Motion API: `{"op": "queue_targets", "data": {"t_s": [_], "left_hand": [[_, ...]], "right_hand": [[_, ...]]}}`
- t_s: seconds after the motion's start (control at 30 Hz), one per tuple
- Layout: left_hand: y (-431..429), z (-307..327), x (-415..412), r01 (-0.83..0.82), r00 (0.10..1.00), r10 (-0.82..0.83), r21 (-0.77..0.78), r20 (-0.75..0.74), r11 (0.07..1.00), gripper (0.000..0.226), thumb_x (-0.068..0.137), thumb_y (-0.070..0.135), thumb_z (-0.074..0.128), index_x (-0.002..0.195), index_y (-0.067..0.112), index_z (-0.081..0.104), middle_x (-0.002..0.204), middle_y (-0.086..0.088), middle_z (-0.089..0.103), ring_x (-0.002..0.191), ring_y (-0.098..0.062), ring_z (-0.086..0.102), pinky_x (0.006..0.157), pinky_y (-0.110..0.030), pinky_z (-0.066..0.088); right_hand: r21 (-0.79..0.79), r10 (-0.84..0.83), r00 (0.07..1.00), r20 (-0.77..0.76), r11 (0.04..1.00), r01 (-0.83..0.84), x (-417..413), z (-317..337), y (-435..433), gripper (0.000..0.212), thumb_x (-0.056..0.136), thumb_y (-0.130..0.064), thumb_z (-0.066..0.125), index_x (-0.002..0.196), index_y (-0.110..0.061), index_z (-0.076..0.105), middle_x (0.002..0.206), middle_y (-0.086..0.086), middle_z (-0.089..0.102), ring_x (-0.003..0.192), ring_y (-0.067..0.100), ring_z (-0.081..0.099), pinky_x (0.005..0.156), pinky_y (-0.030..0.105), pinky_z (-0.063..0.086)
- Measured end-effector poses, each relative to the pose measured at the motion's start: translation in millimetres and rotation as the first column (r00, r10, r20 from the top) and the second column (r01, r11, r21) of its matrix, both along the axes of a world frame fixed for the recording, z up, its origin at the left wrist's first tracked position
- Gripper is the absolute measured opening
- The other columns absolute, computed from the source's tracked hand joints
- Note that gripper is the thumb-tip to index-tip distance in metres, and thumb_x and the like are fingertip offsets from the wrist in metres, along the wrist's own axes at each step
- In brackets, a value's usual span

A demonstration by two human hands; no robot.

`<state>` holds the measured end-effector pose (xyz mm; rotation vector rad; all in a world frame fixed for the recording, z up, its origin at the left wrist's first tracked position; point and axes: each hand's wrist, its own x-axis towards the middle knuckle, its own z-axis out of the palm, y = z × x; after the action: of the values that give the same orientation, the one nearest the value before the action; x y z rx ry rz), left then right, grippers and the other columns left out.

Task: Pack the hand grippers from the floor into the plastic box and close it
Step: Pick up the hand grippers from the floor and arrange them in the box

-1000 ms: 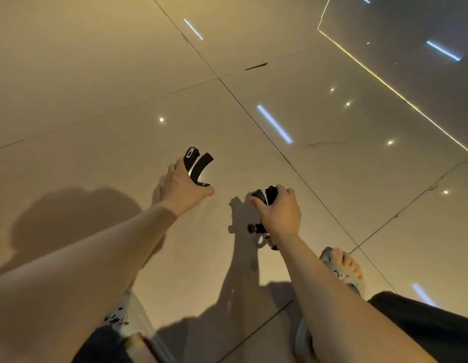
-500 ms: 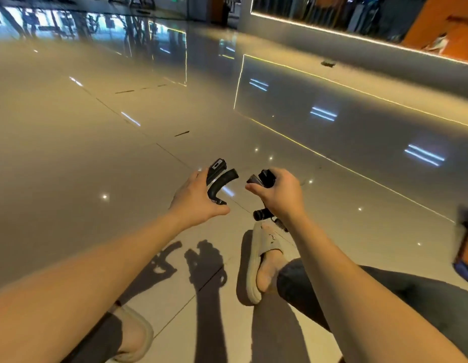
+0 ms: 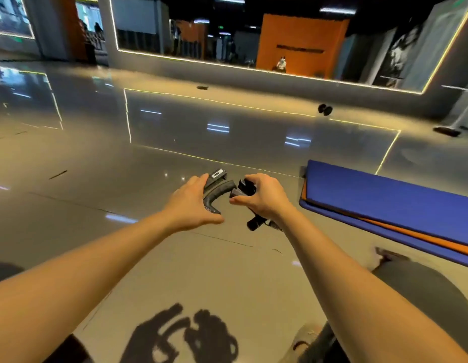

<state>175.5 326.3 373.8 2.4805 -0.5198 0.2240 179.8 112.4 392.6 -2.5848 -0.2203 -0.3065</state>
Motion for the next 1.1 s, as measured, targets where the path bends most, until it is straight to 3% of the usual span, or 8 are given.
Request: {"op": "queue_targets", "data": {"t_s": [0.1,0.23,0.33,0.43,0.67,0.8,1.0,1.1], "left_hand": [[-65.0,1.2,-12.8,0.119,0.993,-0.118,0.031,-0.026,0.992,0.095,0.064,0.050,0.086,0.142,0.023,0.038,0.116,0.000,0.049,0.099,-0.017,0.055,0.077,-0.027,0.051],[-139.7,-2.8,-27.6,0.214,0.976,-0.211,0.061,-0.053,0.975,0.086,0.061,0.045,0.084,0.134,0.028,0.044,0.115,0.001,0.051,0.096,-0.019,0.055,0.082,-0.037,0.052],[-185.9,-14.8,-36.9,0.283,0.958,-0.278,0.057,-0.072,0.958,0.089,0.060,0.046,0.086,0.136,0.027,0.043,0.115,0.002,0.050,0.098,-0.019,0.054,0.087,-0.038,0.050],[-229.7,-31.4,-44.7,0.372,0.925,-0.367,0.045,-0.096,0.927,0.096,0.061,0.046,0.087,0.141,0.026,0.040,0.120,0.003,0.050,0.104,-0.018,0.052,0.091,-0.038,0.050],[-332.8,-52.6,-41.9,0.541,0.832,-0.537,-0.010,-0.137,0.841,0.097,0.058,0.047,0.088,0.140,0.028,0.041,0.119,0.004,0.050,0.103,-0.015,0.053,0.084,-0.029,0.050],[-393.3,-60.4,-35.5,0.621,0.770,-0.615,-0.021,-0.172,0.784,0.099,0.055,0.049,0.088,0.139,0.029,0.041,0.119,0.005,0.050,0.104,-0.015,0.053,0.084,-0.030,0.053],[-463.6,-96.0,-18.3,0.704,0.698,-0.676,0.054,-0.236,0.708,0.100,0.052,0.059,0.083,0.138,0.031,0.040,0.116,0.007,0.049,0.099,-0.012,0.051,0.076,-0.022,0.046],[-489.7,-115.2,-4.5,0.731,0.659,-0.691,0.039,-0.298,0.681,0.101,0.049,0.062,0.080,0.137,0.033,0.040,0.114,0.010,0.048,0.096,-0.009,0.050,0.073,-0.017,0.043]], "right_hand": [[0.016,-0.086,0.996,-0.014,0.996,0.086,-36.5,-1.0,-61.6,0.040,0.076,-0.054,0.081,0.089,-0.021,0.062,0.087,-0.003,0.059,0.080,0.014,0.055,0.066,0.031,0.047],[0.048,-0.192,0.981,-0.029,0.980,0.194,-75.1,-14.3,-132.0,0.044,0.075,-0.053,0.082,0.095,-0.018,0.066,0.091,0.000,0.065,0.082,0.017,0.060,0.070,0.034,0.053],[0.111,-0.271,0.962,-0.024,0.956,0.272,-98.8,-28.1,-172.9,0.060,0.072,-0.052,0.085,0.116,-0.016,0.066,0.108,0.001,0.069,0.089,0.011,0.057,0.072,0.025,0.048],[0.149,-0.347,0.937,-0.046,0.925,0.350,-121.9,-36.7,-210.6,0.073,0.070,-0.054,0.086,0.129,-0.020,0.061,0.119,-0.001,0.068,0.100,0.010,0.058,0.080,0.025,0.048],[0.155,-0.513,0.849,-0.126,0.835,0.528,-168.0,-42.3,-303.1,0.070,0.071,-0.051,0.086,0.127,-0.023,0.058,0.123,-0.003,0.065,0.110,0.015,0.060,0.084,0.027,0.048],[0.164,-0.610,0.776,-0.160,0.759,0.630,-189.4,-51.3,-356.2,0.072,0.072,-0.049,0.086,0.132,-0.022,0.057,0.129,-0.002,0.064,0.117,0.019,0.060,0.092,0.034,0.054],[0.221,-0.712,0.669,-0.213,0.632,0.743,-211.2,-92.4,-427.2,0.056,0.069,-0.050,0.088,0.114,-0.035,0.059,0.101,-0.021,0.059,0.099,0.009,0.061,0.070,0.018,0.044],[0.215,-0.744,0.618,-0.254,0.580,0.786,-215.2,-119.6,-455.7,0.069,0.065,-0.056,0.088,0.123,-0.029,0.060,0.112,-0.013,0.063,0.099,0.011,0.060,0.077,0.025,0.046]]}}
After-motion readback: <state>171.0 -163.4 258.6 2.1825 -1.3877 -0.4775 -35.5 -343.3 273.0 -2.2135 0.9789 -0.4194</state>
